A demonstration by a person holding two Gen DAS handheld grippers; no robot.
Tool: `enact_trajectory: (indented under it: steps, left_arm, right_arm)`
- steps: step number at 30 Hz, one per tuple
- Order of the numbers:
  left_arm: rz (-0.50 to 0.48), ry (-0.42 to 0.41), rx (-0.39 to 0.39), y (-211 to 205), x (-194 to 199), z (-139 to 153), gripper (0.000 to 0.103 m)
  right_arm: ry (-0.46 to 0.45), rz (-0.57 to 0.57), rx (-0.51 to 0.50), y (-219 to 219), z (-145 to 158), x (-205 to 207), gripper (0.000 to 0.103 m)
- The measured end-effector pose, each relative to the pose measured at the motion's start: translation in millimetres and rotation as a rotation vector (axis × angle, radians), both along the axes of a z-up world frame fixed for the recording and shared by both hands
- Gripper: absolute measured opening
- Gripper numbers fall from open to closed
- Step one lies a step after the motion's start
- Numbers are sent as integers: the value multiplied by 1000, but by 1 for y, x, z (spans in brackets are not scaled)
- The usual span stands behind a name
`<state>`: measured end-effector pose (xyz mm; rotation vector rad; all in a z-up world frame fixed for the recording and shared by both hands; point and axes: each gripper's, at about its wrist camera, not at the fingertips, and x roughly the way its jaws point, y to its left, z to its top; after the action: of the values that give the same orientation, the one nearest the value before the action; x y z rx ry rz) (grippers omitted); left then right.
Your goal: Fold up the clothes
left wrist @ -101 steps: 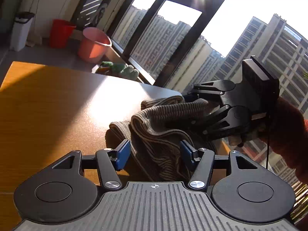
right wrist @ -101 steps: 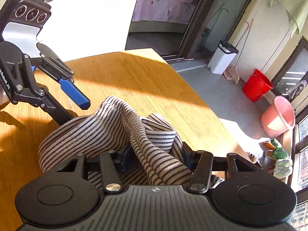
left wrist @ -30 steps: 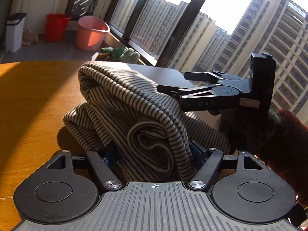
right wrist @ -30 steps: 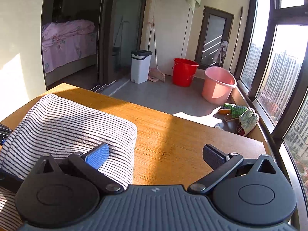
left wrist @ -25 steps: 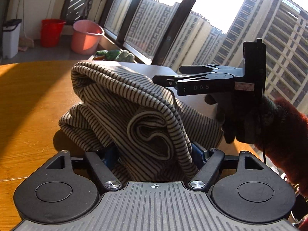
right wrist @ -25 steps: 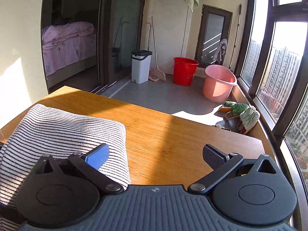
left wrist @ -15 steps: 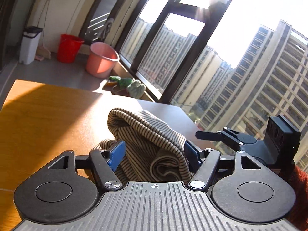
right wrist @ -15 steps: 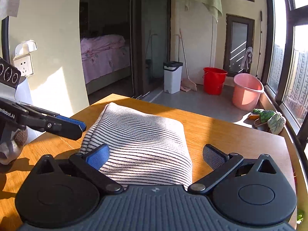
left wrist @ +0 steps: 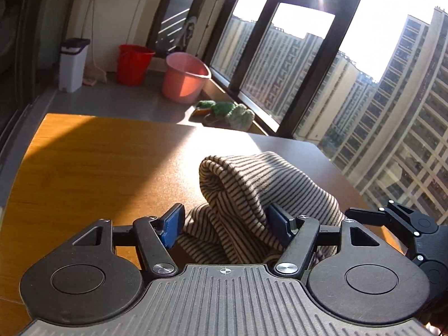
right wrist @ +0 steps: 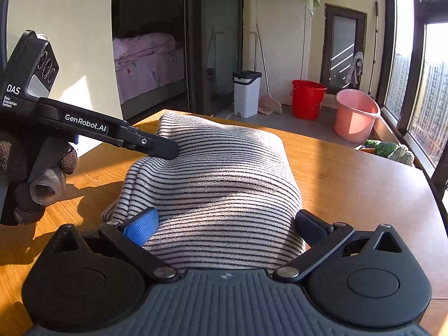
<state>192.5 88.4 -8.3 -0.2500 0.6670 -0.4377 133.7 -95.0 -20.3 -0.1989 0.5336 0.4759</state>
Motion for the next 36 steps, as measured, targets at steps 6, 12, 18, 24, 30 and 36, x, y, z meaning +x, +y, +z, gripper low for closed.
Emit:
enact_trajectory:
  steps: [6,12,18,24,30,36]
  left_arm:
    - [74,-10,-99,33,-36,10,70]
    - [101,-1,-185,52,-64,7,71]
    - [27,-41,-206,48,-77,12,73]
    - [-171,-133,-179,-3,-80,16,69]
    - [-174,-167,-42,-42,-63,17,41]
    - [-7,-167,-36,-21,-42,25,30]
  right_arm:
    - [-181,156,-131,10,15,-65,92]
    - [-232,217,-343,47,-18,-88,39]
    - [-190,76,-6,6,56,-55,17]
    - [-119,14,202,-34,95,-32,16]
    - [-104,-17,211,-49,81,-27,16]
    - [-118,-109,230,-74,72,-23,16]
